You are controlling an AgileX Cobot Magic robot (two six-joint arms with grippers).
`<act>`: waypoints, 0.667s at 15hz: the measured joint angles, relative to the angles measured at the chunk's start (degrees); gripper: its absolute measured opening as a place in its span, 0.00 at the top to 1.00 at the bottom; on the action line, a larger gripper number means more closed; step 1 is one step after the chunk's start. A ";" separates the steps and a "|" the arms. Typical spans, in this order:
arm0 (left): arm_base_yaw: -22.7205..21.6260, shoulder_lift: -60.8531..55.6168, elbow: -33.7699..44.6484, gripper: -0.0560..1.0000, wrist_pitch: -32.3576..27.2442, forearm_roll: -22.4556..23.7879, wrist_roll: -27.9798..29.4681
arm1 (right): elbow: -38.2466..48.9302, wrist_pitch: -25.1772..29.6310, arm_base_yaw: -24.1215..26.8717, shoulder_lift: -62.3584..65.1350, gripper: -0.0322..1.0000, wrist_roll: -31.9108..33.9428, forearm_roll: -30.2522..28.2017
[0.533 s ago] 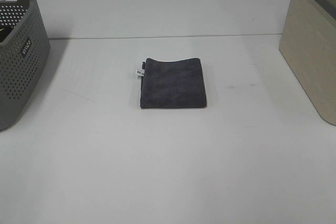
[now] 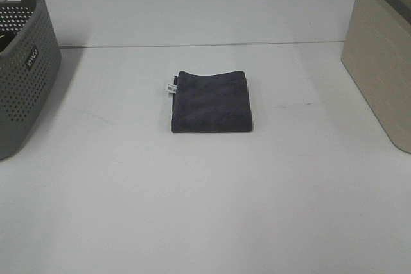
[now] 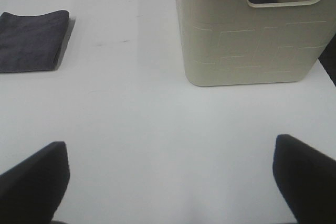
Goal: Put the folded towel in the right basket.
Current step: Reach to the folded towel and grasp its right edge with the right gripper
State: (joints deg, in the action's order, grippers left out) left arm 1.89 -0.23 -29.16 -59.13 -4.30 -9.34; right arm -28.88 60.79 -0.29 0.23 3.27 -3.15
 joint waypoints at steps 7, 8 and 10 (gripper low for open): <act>0.00 0.00 0.00 0.01 0.00 0.00 0.00 | 0.00 0.00 0.00 0.00 0.01 0.00 0.00; 0.00 0.00 0.00 0.01 0.00 0.00 0.00 | 0.00 0.00 0.00 0.00 0.01 0.00 0.00; 0.00 0.00 0.00 0.01 0.00 0.00 0.00 | 0.00 0.00 0.00 0.00 0.01 0.00 0.00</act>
State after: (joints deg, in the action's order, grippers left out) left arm 1.89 -0.23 -29.16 -59.13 -4.30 -9.34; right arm -28.88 60.79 -0.29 0.23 3.27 -3.15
